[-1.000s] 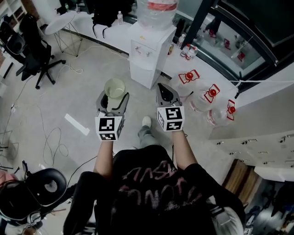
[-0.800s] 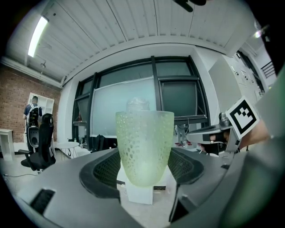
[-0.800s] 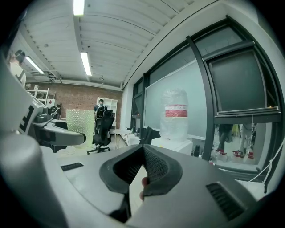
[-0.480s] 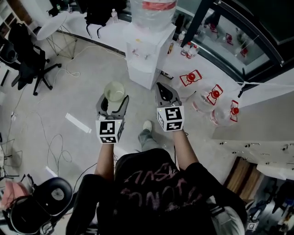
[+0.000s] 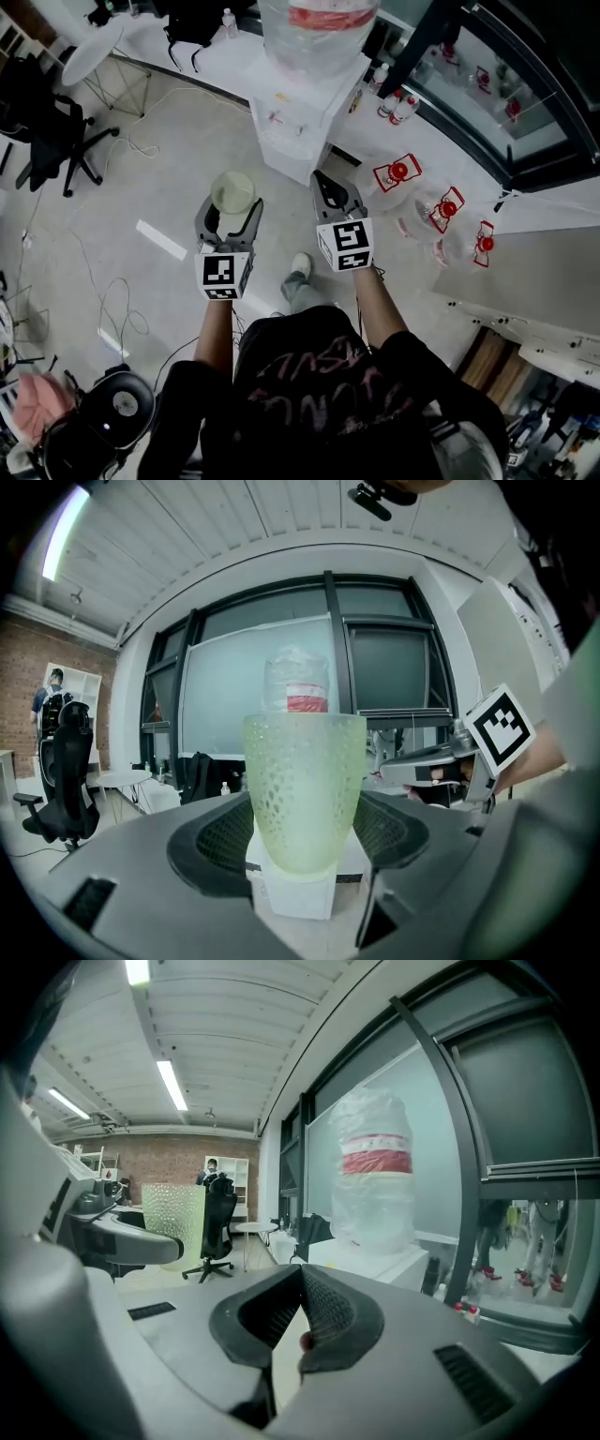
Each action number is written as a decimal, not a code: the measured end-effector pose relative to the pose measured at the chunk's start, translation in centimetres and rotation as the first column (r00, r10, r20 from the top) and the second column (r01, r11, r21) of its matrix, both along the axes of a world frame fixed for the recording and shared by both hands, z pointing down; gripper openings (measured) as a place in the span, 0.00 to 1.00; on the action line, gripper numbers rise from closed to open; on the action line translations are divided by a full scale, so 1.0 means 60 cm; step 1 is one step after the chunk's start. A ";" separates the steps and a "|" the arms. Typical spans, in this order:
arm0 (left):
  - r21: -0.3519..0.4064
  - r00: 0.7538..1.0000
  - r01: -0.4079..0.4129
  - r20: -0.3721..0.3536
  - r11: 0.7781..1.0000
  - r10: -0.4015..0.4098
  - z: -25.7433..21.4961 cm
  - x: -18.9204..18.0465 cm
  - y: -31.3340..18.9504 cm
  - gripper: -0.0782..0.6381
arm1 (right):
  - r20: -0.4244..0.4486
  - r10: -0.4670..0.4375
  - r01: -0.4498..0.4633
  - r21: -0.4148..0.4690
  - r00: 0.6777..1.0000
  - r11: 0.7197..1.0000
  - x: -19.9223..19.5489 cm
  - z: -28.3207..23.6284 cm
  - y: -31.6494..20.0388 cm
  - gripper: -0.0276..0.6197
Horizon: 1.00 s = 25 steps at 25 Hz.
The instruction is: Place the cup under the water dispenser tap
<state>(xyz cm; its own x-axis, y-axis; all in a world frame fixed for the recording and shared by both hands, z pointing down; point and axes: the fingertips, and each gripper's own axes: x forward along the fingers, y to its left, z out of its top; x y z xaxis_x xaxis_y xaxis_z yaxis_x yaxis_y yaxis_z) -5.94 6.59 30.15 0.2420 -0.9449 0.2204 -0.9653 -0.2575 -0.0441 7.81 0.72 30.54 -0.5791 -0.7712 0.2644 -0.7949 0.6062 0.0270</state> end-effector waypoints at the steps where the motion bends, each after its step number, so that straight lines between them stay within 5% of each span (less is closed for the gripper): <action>1: -0.005 1.000 0.006 0.003 1.000 -0.006 0.004 -0.002 -0.016 0.58 | 0.006 -0.007 0.007 -0.004 1.000 1.000 -0.003 0.003 -0.017 0.06; 15: -0.044 0.999 0.017 0.034 0.999 -0.016 0.037 -0.004 -0.137 0.58 | 0.036 -0.039 0.042 -0.089 0.999 0.995 -0.010 0.063 -0.122 0.06; 25: -0.042 0.997 -0.072 0.000 0.997 0.072 0.071 -0.012 -0.195 0.58 | 0.018 0.018 -0.016 -0.098 1.000 0.995 -0.020 0.087 -0.158 0.07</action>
